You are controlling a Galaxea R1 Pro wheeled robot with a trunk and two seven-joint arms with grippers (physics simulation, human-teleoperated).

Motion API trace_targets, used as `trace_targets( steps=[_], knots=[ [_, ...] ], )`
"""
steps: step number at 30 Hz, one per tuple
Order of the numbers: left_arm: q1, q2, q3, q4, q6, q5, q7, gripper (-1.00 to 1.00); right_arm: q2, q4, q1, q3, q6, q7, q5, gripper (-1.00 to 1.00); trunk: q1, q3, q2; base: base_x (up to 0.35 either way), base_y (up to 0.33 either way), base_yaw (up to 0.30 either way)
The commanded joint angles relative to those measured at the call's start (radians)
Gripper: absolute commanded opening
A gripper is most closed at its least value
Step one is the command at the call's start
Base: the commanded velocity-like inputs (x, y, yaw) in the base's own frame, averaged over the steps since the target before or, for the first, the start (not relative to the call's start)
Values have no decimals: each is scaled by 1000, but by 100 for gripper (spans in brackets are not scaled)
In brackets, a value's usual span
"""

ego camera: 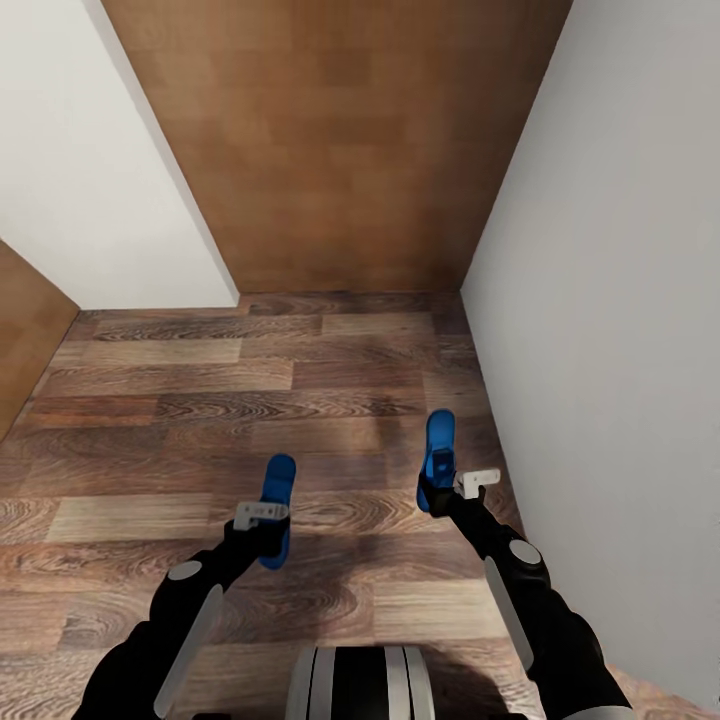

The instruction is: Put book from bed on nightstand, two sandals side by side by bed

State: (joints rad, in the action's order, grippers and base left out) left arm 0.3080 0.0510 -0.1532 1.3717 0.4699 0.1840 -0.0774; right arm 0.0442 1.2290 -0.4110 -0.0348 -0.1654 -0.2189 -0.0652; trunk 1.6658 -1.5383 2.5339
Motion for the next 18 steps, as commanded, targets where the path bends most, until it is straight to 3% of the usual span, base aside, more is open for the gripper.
trace_targets(
  steps=[1, 18],
  knots=[
    [0, 0, -1, 1, 5, 6, 1, -100, 0, 1, 0, 1, -6, -4, -7, -100, -1, 3, 0, 0, 0, 0],
    [0, -6, -8, -7, 4, 5, 1, -100, 1, 0, 0, 0, -6, -4, -7, -100, -8, 69, -4, 0, 0, 0]
  ],
)
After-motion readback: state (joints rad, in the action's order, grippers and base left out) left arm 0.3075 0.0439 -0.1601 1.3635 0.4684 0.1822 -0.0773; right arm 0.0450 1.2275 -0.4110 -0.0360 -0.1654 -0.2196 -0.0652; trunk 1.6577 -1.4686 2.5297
